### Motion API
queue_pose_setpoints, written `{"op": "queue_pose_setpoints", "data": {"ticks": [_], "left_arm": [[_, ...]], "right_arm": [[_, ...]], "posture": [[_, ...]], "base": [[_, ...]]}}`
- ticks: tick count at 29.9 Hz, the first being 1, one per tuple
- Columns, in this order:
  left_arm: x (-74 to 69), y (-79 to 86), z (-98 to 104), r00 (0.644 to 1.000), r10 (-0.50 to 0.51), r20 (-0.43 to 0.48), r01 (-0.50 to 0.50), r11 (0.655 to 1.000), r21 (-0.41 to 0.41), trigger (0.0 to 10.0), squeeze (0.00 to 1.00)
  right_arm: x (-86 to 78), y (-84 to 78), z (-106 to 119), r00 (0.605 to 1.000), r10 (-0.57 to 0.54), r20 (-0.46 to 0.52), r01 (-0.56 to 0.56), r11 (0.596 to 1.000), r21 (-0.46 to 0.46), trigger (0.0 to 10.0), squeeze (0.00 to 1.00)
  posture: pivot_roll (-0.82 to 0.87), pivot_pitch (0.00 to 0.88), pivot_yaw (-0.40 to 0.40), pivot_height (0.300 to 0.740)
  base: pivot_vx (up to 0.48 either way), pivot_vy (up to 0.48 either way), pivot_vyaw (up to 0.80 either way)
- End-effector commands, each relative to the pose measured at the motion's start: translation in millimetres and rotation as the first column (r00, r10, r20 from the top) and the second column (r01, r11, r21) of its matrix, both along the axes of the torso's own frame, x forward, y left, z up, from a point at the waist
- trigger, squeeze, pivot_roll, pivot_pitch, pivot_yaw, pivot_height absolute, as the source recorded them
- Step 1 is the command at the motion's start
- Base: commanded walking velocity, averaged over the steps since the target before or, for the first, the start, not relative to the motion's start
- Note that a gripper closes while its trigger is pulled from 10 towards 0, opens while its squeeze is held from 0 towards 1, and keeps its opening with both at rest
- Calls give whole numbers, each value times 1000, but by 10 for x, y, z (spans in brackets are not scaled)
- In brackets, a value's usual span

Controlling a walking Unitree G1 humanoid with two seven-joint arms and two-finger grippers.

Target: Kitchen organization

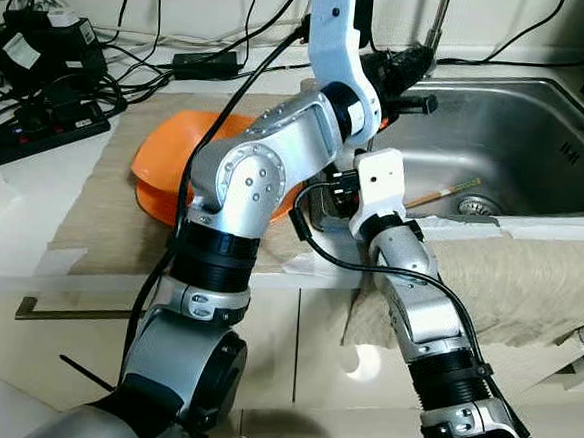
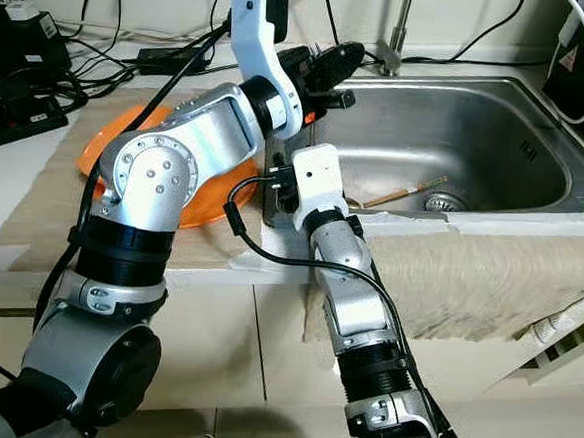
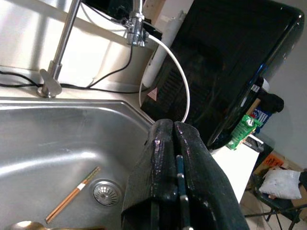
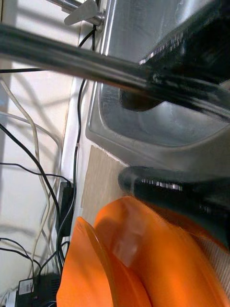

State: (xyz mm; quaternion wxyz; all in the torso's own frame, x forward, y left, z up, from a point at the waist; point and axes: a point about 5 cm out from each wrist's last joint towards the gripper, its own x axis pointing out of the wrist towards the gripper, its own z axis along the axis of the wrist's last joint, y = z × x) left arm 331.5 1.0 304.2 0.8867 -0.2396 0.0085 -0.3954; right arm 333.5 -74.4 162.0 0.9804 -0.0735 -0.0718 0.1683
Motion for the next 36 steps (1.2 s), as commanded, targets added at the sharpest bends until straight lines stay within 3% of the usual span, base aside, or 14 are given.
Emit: {"op": "queue_pose_setpoints", "data": {"ticks": [1, 17, 34, 35, 36], "left_arm": [[-99, -153, -34, 998, -59, -6, 59, 998, -32, 0, 0], [-39, -86, -161, 996, -22, 83, 13, 994, 107, 0, 0], [11, -66, -143, 993, -7, 122, -9, 992, 125, 0, 0], [17, -61, -145, 992, -2, 125, -15, 991, 135, 6039, 0], [20, -60, -148, 992, 0, 126, -18, 990, 140, 9686, 0]], "right_arm": [[-20, 11, 28, 1000, 5, 4, -5, 1000, 17, 0, 0], [-25, -104, -31, 999, -36, -21, 36, 999, 22, 0, 0], [-26, -96, -35, 999, -40, -22, 40, 999, 24, 0, 0], [-27, -95, -36, 999, -40, -23, 40, 999, 24, 0, 0], [-27, -96, -37, 999, -41, -23, 41, 999, 24, 0, 0]], "posture": [[-33, 0, 82, 740], [-36, 0, 81, 740], [-35, 0, 89, 740], [-35, 0, 89, 740], [-35, 0, 89, 740]], "base": [[0, 0, 0], [0, 0, 0], [0, 0, 0], [0, 0, 0], [0, 0, 0]]}}
